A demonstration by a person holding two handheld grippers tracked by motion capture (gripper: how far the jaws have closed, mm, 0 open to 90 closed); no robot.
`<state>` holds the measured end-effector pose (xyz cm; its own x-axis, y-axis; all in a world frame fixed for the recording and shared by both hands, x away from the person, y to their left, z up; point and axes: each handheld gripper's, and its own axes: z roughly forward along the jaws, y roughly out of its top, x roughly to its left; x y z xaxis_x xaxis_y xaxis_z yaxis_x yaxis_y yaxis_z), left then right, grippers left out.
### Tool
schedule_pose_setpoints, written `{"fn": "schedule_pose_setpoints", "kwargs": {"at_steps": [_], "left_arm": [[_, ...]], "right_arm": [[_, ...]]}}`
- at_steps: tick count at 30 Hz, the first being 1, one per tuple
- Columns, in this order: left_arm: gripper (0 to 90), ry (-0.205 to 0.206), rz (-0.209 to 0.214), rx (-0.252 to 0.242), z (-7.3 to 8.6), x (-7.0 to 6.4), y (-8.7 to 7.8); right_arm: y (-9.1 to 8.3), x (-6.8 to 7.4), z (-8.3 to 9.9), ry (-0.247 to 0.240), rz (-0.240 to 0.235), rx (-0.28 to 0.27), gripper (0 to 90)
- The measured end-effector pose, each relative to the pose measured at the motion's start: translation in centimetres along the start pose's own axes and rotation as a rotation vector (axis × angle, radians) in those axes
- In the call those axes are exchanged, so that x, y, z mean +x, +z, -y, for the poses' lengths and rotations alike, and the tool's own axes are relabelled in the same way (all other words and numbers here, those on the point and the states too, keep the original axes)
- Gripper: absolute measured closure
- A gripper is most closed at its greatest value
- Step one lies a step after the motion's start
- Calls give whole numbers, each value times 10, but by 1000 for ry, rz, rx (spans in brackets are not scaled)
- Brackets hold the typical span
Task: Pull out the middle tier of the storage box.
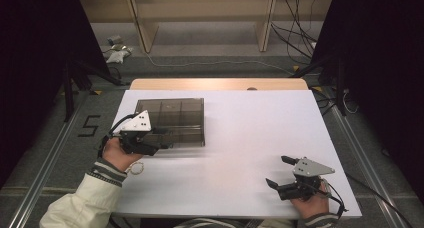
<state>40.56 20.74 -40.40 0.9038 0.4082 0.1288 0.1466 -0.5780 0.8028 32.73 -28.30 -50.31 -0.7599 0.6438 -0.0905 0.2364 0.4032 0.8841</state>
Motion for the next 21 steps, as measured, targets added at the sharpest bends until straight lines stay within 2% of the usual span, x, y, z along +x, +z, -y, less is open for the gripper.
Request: {"fn": "schedule_pose_setpoints", "kwargs": {"at_steps": [7,8,14,19,20,21], "left_arm": [[489,55,24,95,-6,1,13],[488,72,30,125,-6,2,16],[498,85,43,157,-8,4,22],[516,145,37,226,-12,2,29],[518,145,37,226,-12,2,29],[518,170,22,254,-12,0,32]], "right_arm": [[0,0,0,-2,-2,-1,70],[0,0,0,-2,-2,-1,70],[0,0,0,-1,-3,-1,70],[0,0,0,1,-4,-1,70],[0,0,0,1,-4,-1,70],[0,0,0,1,-4,-2,70]]}}
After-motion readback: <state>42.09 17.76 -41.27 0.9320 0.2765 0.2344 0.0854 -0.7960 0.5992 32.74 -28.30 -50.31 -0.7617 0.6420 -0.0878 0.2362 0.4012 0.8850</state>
